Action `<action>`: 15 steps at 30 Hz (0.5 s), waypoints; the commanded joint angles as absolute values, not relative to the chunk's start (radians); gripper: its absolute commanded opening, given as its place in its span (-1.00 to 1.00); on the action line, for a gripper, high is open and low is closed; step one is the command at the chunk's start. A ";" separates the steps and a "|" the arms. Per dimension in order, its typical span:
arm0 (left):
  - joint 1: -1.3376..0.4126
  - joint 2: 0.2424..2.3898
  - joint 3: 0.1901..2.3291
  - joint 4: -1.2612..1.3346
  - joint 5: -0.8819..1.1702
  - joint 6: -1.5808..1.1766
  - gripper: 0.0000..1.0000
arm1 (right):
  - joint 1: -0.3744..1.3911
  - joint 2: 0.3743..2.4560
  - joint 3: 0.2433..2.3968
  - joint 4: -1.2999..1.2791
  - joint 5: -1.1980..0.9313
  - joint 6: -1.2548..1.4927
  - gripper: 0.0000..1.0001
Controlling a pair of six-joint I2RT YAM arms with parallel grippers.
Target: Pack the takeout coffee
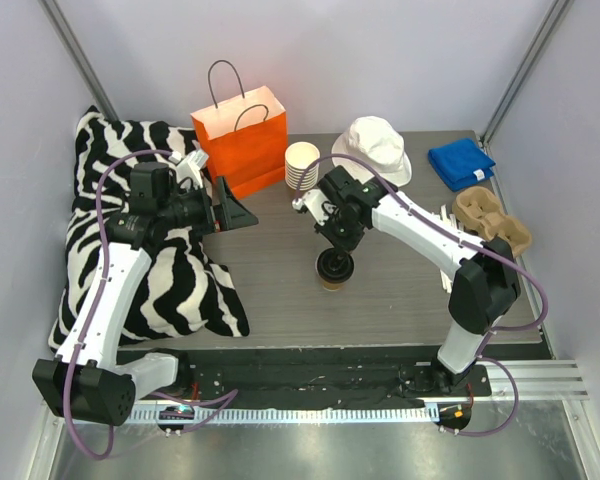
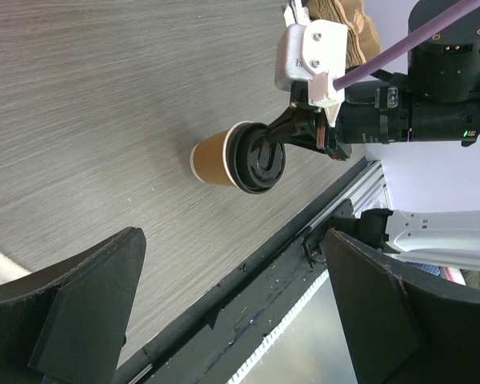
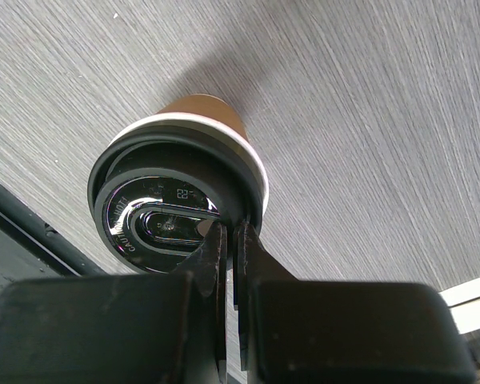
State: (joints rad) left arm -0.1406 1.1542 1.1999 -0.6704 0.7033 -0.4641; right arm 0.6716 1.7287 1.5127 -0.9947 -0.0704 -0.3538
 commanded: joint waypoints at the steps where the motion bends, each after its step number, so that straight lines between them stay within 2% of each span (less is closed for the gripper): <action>1: -0.133 1.149 1.216 -0.638 0.732 -0.463 0.99 | 0.661 1.727 1.532 -0.968 -0.101 -0.356 -0.92; 15: -0.133 1.144 1.198 -0.634 0.735 -0.463 0.99 | 0.660 1.741 1.548 -0.971 -0.126 -0.345 -0.89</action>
